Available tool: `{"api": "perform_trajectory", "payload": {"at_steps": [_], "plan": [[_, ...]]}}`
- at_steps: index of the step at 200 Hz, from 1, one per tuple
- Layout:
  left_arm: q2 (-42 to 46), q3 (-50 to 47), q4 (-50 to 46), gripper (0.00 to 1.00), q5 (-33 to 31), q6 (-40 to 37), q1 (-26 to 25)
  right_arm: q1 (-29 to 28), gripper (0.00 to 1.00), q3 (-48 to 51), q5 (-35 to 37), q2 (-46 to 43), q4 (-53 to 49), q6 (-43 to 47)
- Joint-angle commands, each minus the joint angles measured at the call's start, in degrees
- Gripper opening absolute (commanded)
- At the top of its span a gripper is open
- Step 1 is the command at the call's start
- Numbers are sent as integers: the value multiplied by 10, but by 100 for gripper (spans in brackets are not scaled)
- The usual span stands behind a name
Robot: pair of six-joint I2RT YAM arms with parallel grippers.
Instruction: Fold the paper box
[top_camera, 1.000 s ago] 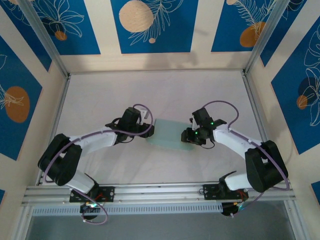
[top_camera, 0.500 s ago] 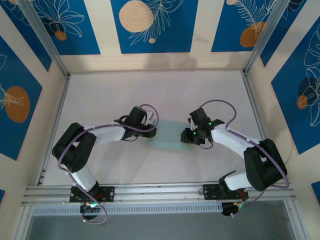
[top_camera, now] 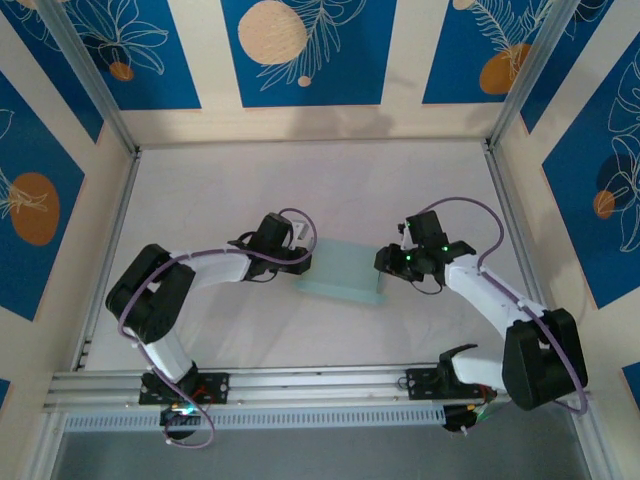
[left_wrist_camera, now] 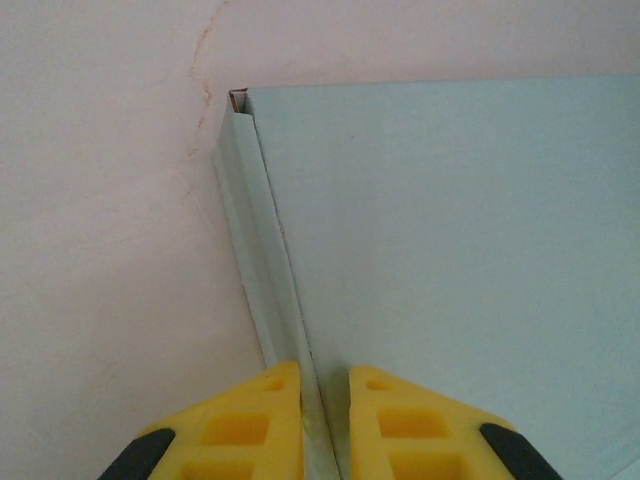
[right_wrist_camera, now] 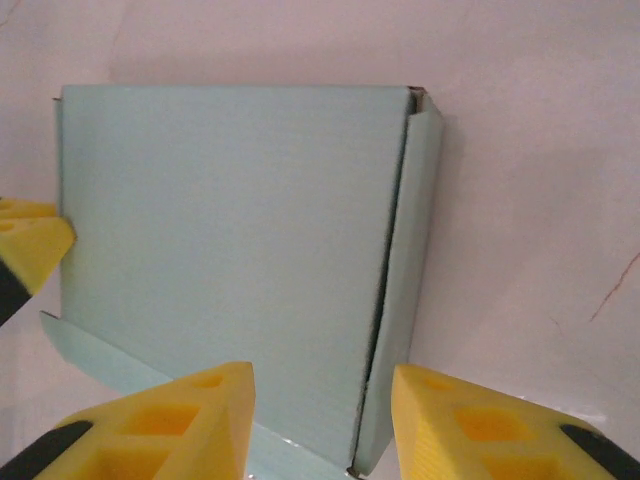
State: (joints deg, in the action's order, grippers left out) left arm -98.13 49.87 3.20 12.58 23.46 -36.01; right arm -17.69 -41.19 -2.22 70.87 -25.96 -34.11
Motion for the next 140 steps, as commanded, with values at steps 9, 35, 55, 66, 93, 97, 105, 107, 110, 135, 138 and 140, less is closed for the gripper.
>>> {"api": "perform_trajectory", "payload": {"at_steps": [9,35,55,66,93,97,105,107,110,135,138,140], "plan": [[-26,-17,-61,14,-8,-14,3,11,41,37,-51,27,27,-21],[-28,-14,-66,14,-8,-17,3,11,39,52,-66,53,52,-26],[-29,-14,-66,14,-4,-17,3,6,37,60,-52,75,55,-35],[-31,-15,-66,13,-2,-16,2,1,34,52,-38,86,42,-38],[-40,-14,-68,12,1,-15,1,-16,26,31,3,113,21,-49],[-42,-14,-68,12,3,-15,2,-18,26,28,4,119,19,-50],[-44,-14,-67,12,5,-15,1,-24,25,23,7,131,16,-54],[-44,-14,-69,12,5,-15,1,-25,24,22,8,134,16,-55],[-45,-14,-69,12,5,-15,1,-27,24,21,9,138,15,-56],[-50,-15,-76,10,5,-12,1,-48,22,2,30,166,-3,-57],[-50,-16,-76,10,5,-10,1,-50,22,1,32,167,-4,-57],[-51,-17,-76,9,5,-9,1,-51,22,1,32,168,-5,-58]]}}
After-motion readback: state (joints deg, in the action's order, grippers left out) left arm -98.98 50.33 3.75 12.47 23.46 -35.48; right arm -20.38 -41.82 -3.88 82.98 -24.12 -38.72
